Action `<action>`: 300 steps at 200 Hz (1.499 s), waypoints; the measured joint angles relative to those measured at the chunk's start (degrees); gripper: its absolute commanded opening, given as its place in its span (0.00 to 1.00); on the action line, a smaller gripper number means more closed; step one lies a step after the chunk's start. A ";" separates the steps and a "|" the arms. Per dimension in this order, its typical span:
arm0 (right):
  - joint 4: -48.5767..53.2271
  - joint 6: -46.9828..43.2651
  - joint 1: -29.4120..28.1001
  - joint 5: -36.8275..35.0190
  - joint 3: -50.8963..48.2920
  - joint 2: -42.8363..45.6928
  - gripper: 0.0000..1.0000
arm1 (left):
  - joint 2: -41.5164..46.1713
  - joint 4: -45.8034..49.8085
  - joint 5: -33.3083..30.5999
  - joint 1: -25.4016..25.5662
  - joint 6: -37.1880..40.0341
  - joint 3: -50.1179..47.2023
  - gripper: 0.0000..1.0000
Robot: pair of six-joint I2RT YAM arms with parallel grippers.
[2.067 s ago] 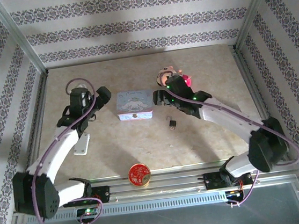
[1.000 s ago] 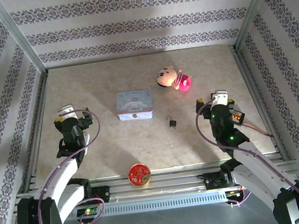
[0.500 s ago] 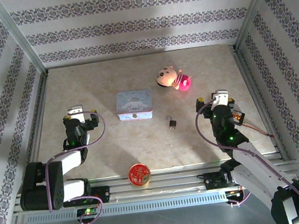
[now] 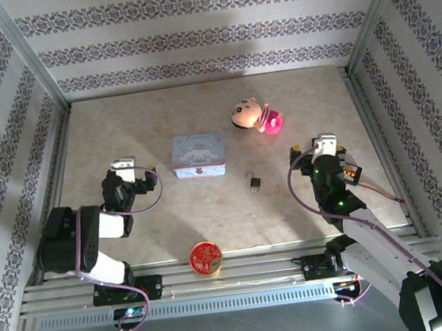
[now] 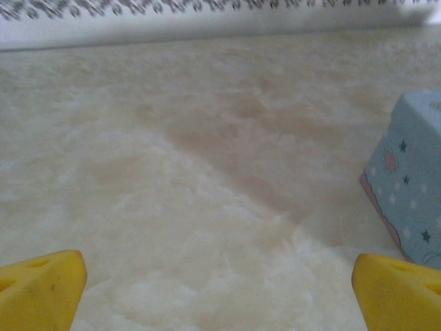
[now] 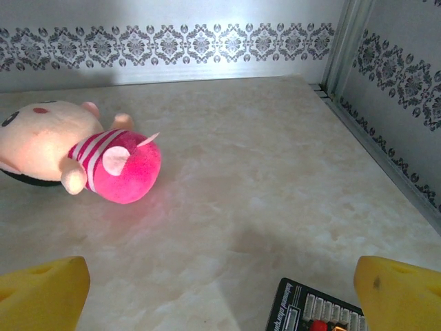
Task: Unlock a padlock with a key
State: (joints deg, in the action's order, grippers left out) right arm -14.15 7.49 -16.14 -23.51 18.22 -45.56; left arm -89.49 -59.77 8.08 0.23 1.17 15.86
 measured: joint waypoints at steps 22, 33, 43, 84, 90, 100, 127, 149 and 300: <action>-0.50 -0.04 0.31 0.66 -0.04 0.02 0.98 | -1.75 2.51 1.46 -0.57 0.13 2.93 0.99; -1.14 -0.28 0.31 0.98 -0.24 0.02 0.98 | -1.75 2.86 1.46 -1.11 -0.02 4.28 0.99; -1.97 -0.83 0.33 1.46 -0.70 0.02 0.98 | -1.75 3.28 0.68 -1.46 -0.28 5.22 0.99; -9.55 -4.98 3.85 5.07 -4.20 -2.69 0.98 | -1.75 3.65 -2.40 -1.81 -1.49 5.75 0.99; -11.26 -5.27 4.85 5.99 -4.59 -3.76 0.98 | -1.75 3.65 -2.71 -1.81 -1.60 5.75 0.99; -14.29 -5.84 6.54 7.52 -5.03 -5.99 0.98 | -1.75 3.65 -2.86 -1.81 -1.64 5.70 0.99; -22.95 -7.15 8.57 9.99 -5.22 -12.61 0.98 | -1.75 3.65 -3.21 -1.81 -1.66 5.66 0.99; -30.60 -8.04 8.55 11.69 -5.20 -19.30 0.98 | -1.75 3.72 -3.06 -1.81 -1.62 5.66 0.99; -43.50 -9.05 10.80 12.44 -7.48 -23.50 0.98 | -1.75 4.11 -2.08 -1.81 -1.60 5.66 0.99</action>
State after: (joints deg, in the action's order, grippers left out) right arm -57.65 -1.56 -5.34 -11.07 10.74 -69.06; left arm -91.24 -55.66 6.00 -1.58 -0.43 21.52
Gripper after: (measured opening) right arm 0.983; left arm 0.993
